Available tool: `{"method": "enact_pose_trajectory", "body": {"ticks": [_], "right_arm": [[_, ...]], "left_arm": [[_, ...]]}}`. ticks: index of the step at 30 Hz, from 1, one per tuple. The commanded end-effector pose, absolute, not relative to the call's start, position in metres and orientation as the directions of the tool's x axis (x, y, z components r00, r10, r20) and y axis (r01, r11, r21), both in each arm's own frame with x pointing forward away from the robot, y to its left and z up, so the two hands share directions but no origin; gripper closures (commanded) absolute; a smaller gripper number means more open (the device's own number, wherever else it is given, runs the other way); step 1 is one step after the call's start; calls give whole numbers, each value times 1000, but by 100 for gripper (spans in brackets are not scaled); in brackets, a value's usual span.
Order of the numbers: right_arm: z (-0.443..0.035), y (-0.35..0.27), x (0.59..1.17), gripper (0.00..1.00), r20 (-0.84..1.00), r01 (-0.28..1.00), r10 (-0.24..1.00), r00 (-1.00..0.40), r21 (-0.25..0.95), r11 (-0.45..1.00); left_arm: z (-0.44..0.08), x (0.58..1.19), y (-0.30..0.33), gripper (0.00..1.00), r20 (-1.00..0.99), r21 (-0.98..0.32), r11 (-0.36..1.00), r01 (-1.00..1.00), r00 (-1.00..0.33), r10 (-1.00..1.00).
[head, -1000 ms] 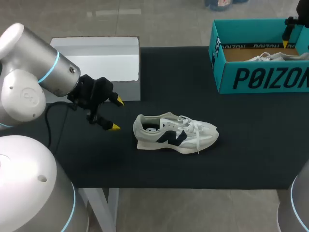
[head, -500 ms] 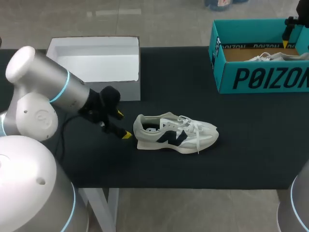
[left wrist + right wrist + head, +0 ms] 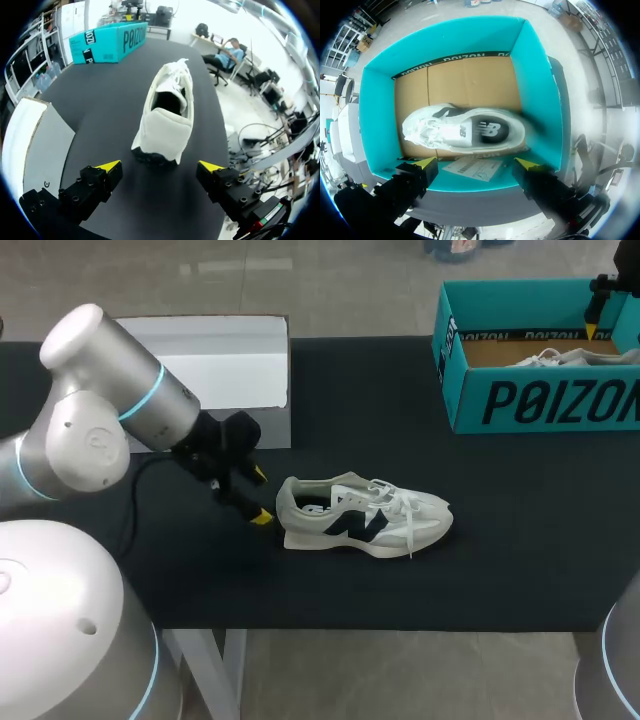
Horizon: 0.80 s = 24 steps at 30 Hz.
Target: Take the shoe out of the shoebox, open the shoe tongue, remove and reinsert the insole, then place the shoe into the shoebox
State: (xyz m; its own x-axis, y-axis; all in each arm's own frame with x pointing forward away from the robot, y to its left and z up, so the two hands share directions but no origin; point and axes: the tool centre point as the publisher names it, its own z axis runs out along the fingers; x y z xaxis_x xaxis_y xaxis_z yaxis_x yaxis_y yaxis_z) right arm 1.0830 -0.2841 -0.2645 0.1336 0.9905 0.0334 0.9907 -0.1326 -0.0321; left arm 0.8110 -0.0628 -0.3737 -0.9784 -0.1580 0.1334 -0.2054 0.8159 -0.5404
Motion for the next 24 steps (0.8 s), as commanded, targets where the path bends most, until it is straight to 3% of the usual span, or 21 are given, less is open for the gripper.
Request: {"method": "enact_pose_trajectory", "body": {"ticks": [1, 9, 24], "right_arm": [[-264, -284, 1083, 0, 33, 991, 990, 134, -31, -133], [-264, -284, 1083, 0, 33, 991, 990, 134, -31, -133], [-264, -284, 1083, 0, 33, 991, 990, 134, -31, -133]], "left_arm": [[-380, 808, -69, 0, 89, -553, 819, -153, -988, -124], [-387, 820, -77, 0, 55, -564, 825, -36, -998, -6], [-399, 829, -79, 0, -65, -691, 715, 105, -994, 83]]}}
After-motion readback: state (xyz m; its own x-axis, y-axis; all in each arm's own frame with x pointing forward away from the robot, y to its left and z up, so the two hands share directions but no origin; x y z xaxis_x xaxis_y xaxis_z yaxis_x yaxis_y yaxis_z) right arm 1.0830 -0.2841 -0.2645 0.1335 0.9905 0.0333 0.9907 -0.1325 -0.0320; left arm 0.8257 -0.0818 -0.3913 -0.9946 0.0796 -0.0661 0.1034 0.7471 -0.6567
